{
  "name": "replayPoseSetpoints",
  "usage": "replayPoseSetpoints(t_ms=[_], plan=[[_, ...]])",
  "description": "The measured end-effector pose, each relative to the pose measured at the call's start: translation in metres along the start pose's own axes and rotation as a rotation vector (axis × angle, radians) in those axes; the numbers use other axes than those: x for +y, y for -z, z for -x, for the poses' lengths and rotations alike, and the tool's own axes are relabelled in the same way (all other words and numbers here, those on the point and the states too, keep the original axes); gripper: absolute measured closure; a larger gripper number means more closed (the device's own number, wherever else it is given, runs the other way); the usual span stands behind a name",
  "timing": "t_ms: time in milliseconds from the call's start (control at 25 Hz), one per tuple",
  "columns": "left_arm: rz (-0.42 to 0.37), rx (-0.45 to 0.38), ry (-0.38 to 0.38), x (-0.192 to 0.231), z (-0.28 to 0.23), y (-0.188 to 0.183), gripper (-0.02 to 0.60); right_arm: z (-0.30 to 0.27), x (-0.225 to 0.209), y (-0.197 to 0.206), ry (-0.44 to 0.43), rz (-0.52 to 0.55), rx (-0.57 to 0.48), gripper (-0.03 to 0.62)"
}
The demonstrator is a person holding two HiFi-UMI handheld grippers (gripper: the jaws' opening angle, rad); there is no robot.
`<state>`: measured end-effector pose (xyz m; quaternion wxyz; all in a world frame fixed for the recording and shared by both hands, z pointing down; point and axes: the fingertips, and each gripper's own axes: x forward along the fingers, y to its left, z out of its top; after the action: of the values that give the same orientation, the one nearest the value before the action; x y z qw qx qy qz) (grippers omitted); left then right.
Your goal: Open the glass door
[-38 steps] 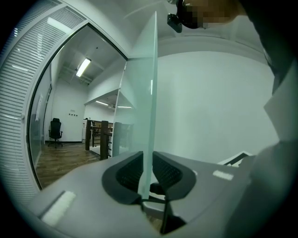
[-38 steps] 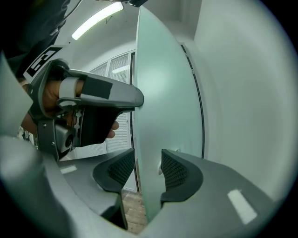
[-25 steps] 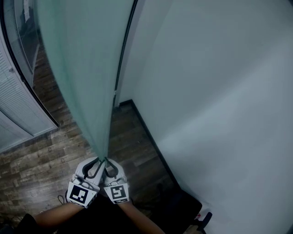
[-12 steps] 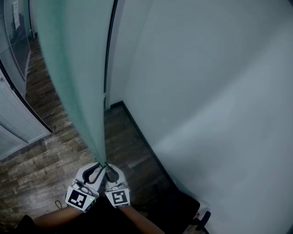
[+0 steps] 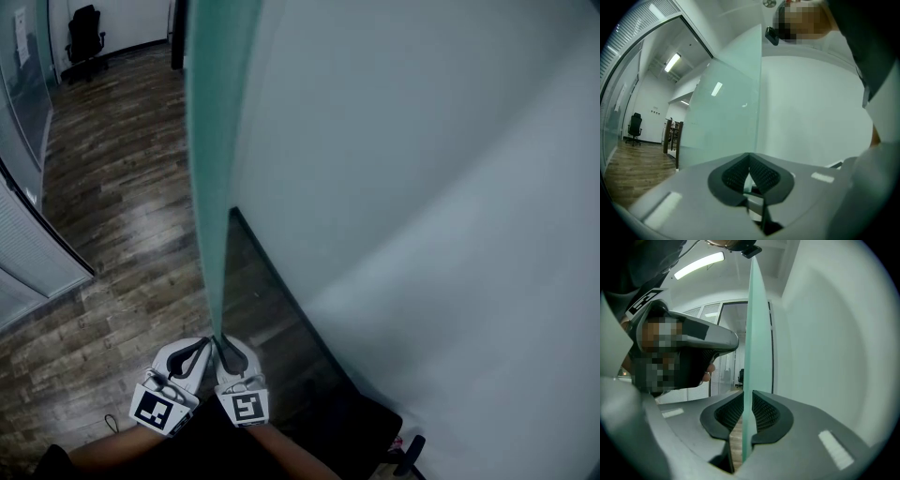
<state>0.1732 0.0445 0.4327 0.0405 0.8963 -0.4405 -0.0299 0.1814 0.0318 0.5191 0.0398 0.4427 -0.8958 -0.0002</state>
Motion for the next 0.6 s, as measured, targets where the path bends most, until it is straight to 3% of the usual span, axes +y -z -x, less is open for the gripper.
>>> replayPoseSetpoints(t_ms=[360,600], plan=[[0.039,0.039,-0.056,0.002,-0.007,0.016,0.581,0.011,-0.050,-0.004,0.095,-0.051,-0.017,0.548],[0.041,0.040,-0.016,-0.008,-0.016,0.019,0.581,0.021,-0.075,-0.001,0.163,-0.066,-0.012,0.549]])
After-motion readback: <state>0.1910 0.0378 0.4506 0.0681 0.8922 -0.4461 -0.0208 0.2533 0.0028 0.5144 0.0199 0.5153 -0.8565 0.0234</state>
